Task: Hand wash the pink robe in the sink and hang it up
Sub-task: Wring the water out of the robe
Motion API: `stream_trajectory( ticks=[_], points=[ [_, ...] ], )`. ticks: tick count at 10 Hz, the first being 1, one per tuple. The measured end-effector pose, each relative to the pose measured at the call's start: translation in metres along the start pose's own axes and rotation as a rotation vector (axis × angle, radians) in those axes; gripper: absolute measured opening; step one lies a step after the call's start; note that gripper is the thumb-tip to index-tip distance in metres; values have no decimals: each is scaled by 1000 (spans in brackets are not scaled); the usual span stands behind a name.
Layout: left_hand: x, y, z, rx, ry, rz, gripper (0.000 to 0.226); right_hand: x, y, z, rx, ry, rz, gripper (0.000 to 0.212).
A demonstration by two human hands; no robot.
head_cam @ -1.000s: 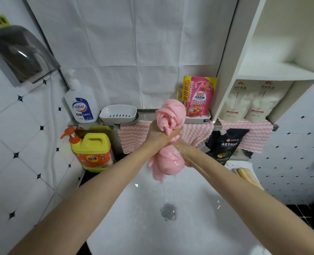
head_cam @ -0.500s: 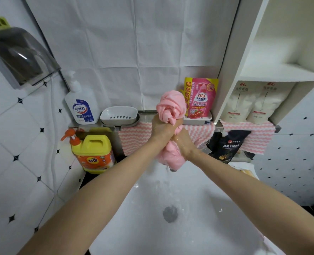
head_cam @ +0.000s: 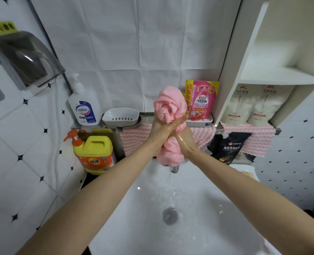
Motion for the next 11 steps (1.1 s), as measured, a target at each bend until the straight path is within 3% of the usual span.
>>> stream_trajectory(
  ticks=[1, 2, 3, 4, 5, 6, 7, 8, 9, 10, 11],
  points=[
    [-4, -11, 9, 412, -55, 354, 110, -5, -12, -2, -44, 36, -65, 24],
    [-3, -18, 15, 491, -22, 320, 138, -1, -10, -5, -74, 50, -46, 25],
    [-4, -19, 27, 556, 4, 252, 114, 3, -8, -8, -98, 19, -45, 33],
    [4, -19, 24, 528, -124, 181, 83, 0, -10, -10, -56, 111, -159, 29],
    [9, -15, 20, 571, -285, 175, 111, -2, -10, -12, 16, 133, -214, 14],
    [21, -15, 20, 587, -375, 200, 111, -3, -11, -11, 51, 142, -167, 13],
    [26, -15, 29, 671, -491, 280, 38, -6, -11, -10, 103, 166, -171, 10],
    [24, -13, 35, 681, -516, 362, 16, -6, -9, -8, 189, 191, -216, 15],
    [25, -12, 35, 574, -481, 311, 30, -6, -8, -8, 238, 190, -288, 30],
    [24, -9, 36, 508, -477, 284, 19, -6, -6, -9, 155, 207, -290, 42],
    [19, -7, 41, 413, -485, 273, 21, -5, -4, -6, 33, 226, -273, 23]
  ],
)
Point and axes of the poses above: each hand's wrist, its own z-axis away from the middle knuckle, its own y-axis out of the palm, x = y × z, the point moved 3 cm from there along -z, towards the middle knuckle, and after that the axes turned 9 degrees about z, right-handed, at the moved point
